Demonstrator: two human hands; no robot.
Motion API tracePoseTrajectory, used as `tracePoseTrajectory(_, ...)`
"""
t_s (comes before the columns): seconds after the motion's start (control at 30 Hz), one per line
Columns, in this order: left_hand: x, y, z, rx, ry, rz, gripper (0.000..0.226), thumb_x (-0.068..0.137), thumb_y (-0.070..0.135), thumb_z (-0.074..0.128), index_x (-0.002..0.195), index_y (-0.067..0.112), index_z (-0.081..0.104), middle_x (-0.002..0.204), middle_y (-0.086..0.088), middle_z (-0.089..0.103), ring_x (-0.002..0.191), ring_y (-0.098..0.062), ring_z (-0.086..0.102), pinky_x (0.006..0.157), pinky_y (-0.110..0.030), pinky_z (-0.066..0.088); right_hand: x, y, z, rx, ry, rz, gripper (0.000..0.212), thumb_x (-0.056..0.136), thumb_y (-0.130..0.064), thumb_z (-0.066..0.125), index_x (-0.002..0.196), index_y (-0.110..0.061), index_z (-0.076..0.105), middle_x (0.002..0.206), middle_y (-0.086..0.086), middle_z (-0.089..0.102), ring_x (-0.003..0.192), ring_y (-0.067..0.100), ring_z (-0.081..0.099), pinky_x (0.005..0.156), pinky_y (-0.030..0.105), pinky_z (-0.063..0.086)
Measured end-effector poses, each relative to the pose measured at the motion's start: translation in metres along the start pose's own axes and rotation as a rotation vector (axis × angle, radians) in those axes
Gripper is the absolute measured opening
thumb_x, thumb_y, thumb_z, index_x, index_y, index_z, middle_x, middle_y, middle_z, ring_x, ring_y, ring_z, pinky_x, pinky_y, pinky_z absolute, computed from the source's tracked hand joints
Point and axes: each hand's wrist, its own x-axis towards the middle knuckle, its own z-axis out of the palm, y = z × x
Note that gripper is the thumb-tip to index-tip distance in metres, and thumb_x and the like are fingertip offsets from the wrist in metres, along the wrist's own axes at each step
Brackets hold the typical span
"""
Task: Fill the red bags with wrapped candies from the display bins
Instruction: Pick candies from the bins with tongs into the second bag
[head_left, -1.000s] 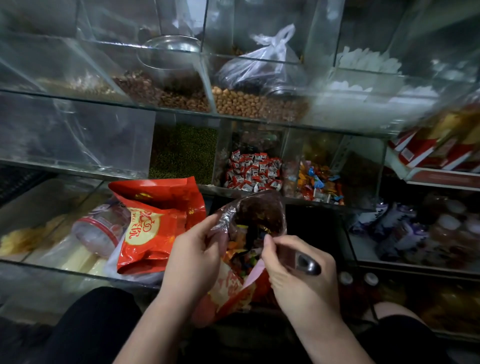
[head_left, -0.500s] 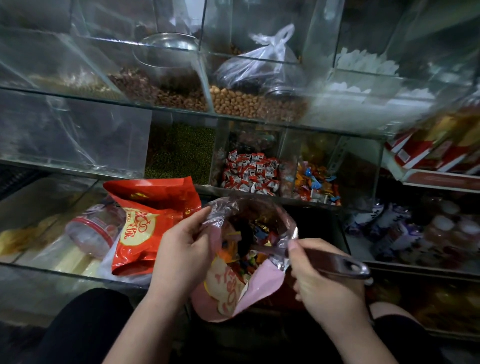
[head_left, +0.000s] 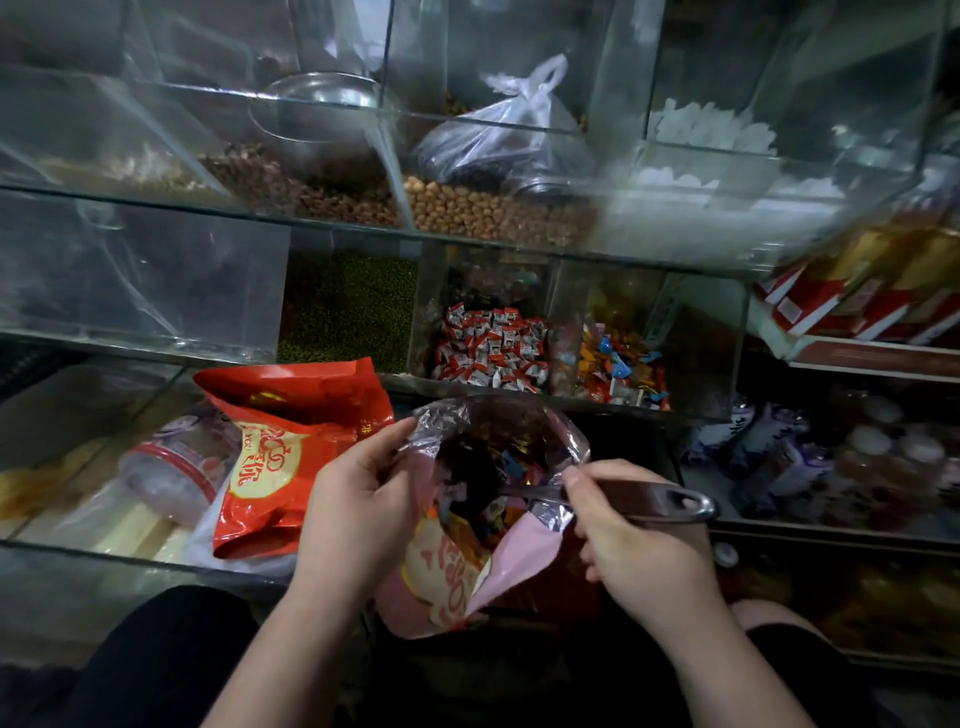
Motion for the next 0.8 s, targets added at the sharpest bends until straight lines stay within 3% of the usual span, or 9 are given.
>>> tracePoseTrajectory(0.03, 0.000, 0.000, 0.000, -0.007, 0.000, -0.001, 0.040, 0.092, 0.012, 0.063, 0.127, 0.030, 0.068, 0.095, 0.045, 0.057, 0.096, 0.026, 0.055, 0.076, -0.003, 0.049, -0.001, 0.000, -0.001, -0.008, 0.026, 0.014, 0.024, 0.095, -0.024, 0.074, 0.074, -0.037, 0.075, 0.056, -0.007, 0.067, 0.044, 0.003, 0.062, 0.043, 0.021, 0.051)
tracePoseTrajectory(0.13, -0.001, 0.001, 0.002, -0.014, -0.014, 0.016, 0.038, 0.090, 0.016, 0.068, 0.125, 0.030, 0.069, 0.089, 0.049, 0.058, 0.098, 0.024, 0.056, 0.074, 0.002, 0.043, -0.011, -0.003, 0.008, -0.119, 0.028, -0.245, 0.010, 0.090, -0.029, 0.073, 0.081, -0.032, 0.074, 0.073, -0.015, 0.072, 0.066, 0.001, 0.070, 0.061, 0.016, 0.053)
tracePoseTrajectory(0.2, -0.003, 0.002, 0.004, -0.008, -0.015, 0.028, 0.037, 0.090, 0.020, 0.072, 0.125, 0.031, 0.069, 0.097, 0.039, 0.066, 0.098, 0.020, 0.059, 0.076, -0.003, 0.048, -0.015, -0.004, 0.019, -0.311, -0.070, -0.386, 0.011, 0.091, -0.036, 0.068, 0.085, -0.028, 0.073, 0.079, -0.014, 0.071, 0.071, 0.005, 0.069, 0.063, 0.024, 0.055)
tracePoseTrajectory(0.27, -0.005, 0.001, 0.005, 0.010, -0.012, 0.038, 0.037, 0.090, 0.021, 0.072, 0.126, 0.031, 0.068, 0.109, 0.023, 0.071, 0.098, 0.018, 0.060, 0.081, -0.010, 0.052, -0.011, -0.005, 0.027, -0.338, -0.119, -0.421, 0.016, 0.092, -0.034, 0.066, 0.081, -0.025, 0.074, 0.077, -0.012, 0.070, 0.070, 0.006, 0.068, 0.063, 0.028, 0.055)
tracePoseTrajectory(0.37, -0.006, 0.000, 0.003, 0.057, 0.003, 0.071, 0.038, 0.092, 0.015, 0.068, 0.128, 0.029, 0.067, 0.115, 0.021, 0.068, 0.097, 0.026, 0.054, 0.084, -0.002, 0.045, -0.004, -0.010, 0.024, -0.141, -0.128, -0.236, 0.016, 0.089, -0.029, 0.069, 0.076, -0.025, 0.076, 0.074, -0.011, 0.074, 0.071, 0.006, 0.071, 0.065, 0.022, 0.055)
tracePoseTrajectory(0.47, -0.006, 0.001, 0.002, 0.059, 0.021, 0.067, 0.041, 0.093, 0.010, 0.063, 0.130, 0.029, 0.066, 0.108, 0.038, 0.058, 0.097, 0.031, 0.049, 0.084, 0.004, 0.039, 0.000, -0.011, 0.010, -0.037, 0.002, -0.034, 0.013, 0.086, -0.036, 0.068, 0.075, -0.036, 0.076, 0.063, -0.014, 0.071, 0.058, -0.002, 0.068, 0.057, 0.009, 0.047)
tracePoseTrajectory(0.57, -0.005, 0.003, 0.002, 0.050, 0.012, 0.060, 0.041, 0.094, 0.010, 0.062, 0.129, 0.032, 0.066, 0.094, 0.050, 0.055, 0.098, 0.032, 0.048, 0.080, 0.005, 0.038, -0.002, -0.009, 0.005, 0.002, 0.153, 0.032, 0.016, 0.084, -0.045, 0.064, 0.073, -0.038, 0.073, 0.056, -0.011, 0.068, 0.048, 0.003, 0.065, 0.051, 0.024, 0.050)
tracePoseTrajectory(0.63, -0.005, 0.003, 0.003, 0.031, -0.001, 0.069, 0.039, 0.094, 0.012, 0.064, 0.126, 0.035, 0.066, 0.089, 0.055, 0.054, 0.098, 0.031, 0.050, 0.078, 0.005, 0.038, -0.008, -0.006, 0.015, -0.021, 0.146, 0.031, 0.014, 0.087, -0.042, 0.069, 0.074, -0.041, 0.073, 0.055, -0.011, 0.068, 0.047, 0.005, 0.066, 0.047, 0.028, 0.053)
tracePoseTrajectory(0.8, -0.007, 0.000, 0.003, 0.009, 0.005, 0.068, 0.036, 0.094, 0.016, 0.066, 0.128, 0.030, 0.067, 0.108, 0.036, 0.061, 0.098, 0.029, 0.052, 0.080, 0.004, 0.040, -0.013, -0.005, 0.030, -0.025, 0.002, 0.051, 0.014, 0.090, -0.040, 0.071, 0.077, -0.041, 0.076, 0.059, -0.012, 0.070, 0.051, 0.006, 0.067, 0.050, 0.030, 0.057)
